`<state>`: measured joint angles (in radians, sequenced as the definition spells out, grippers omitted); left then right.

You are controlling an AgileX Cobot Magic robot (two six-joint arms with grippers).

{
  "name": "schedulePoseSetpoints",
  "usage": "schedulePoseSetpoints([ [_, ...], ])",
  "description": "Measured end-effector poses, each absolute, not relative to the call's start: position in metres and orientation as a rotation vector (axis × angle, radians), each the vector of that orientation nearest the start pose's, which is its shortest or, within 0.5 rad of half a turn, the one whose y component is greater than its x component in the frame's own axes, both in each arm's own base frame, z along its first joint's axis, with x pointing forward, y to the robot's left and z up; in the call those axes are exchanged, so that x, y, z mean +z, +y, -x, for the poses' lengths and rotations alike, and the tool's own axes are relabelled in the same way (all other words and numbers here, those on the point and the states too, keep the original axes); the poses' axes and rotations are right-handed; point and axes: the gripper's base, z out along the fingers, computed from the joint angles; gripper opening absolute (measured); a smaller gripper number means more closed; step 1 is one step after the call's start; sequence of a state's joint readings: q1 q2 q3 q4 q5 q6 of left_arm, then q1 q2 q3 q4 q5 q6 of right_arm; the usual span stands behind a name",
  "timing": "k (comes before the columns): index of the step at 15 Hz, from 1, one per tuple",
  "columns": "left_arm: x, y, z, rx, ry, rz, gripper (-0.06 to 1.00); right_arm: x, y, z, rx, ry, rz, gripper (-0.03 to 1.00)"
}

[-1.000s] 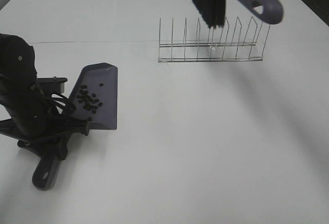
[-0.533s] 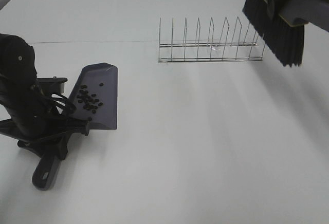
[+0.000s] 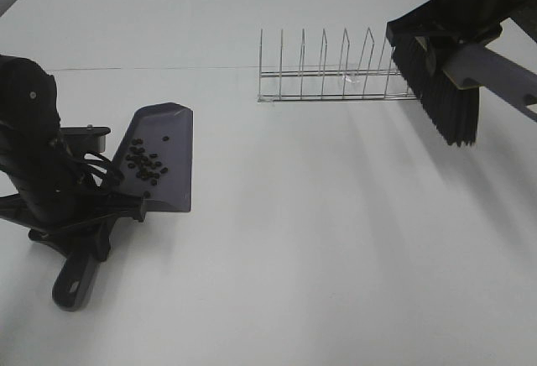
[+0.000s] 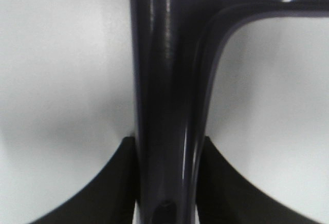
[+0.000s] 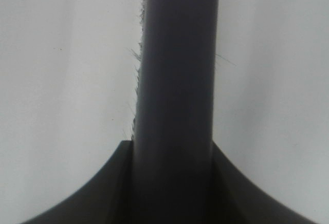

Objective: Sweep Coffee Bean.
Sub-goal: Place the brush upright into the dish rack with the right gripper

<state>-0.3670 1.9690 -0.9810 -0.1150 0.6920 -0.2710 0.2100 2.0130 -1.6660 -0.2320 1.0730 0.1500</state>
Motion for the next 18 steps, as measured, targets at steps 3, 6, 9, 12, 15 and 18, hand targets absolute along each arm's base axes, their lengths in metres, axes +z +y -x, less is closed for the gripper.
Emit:
schedulePoseSetpoints([
  [3,0.095,-0.12,-0.293,-0.099,3.184,-0.012,0.26,0.204,0.07,-0.432,-0.291,2.854,0.177,0.29],
  [6,0.095,-0.12,-0.293,-0.099,3.183,-0.015,0.26,0.19,0.072,-0.445,-0.302,2.832,0.18,0.29],
  [9,0.095,-0.12,-0.293,-0.099,3.183,-0.02,0.26,0.185,0.074,-0.458,-0.308,2.816,0.179,0.29],
  [12,0.095,-0.12,-0.293,-0.099,3.183,-0.02,0.26,0.184,0.074,-0.467,-0.329,2.795,0.186,0.29],
  [15,0.095,-0.12,-0.293,-0.099,3.183,-0.022,0.26,0.181,0.076,-0.482,-0.345,2.769,0.18,0.29],
  [18,0.095,-0.12,-0.293,-0.099,3.183,-0.022,0.26,0.178,0.069,-0.499,-0.339,2.745,0.136,0.29],
])
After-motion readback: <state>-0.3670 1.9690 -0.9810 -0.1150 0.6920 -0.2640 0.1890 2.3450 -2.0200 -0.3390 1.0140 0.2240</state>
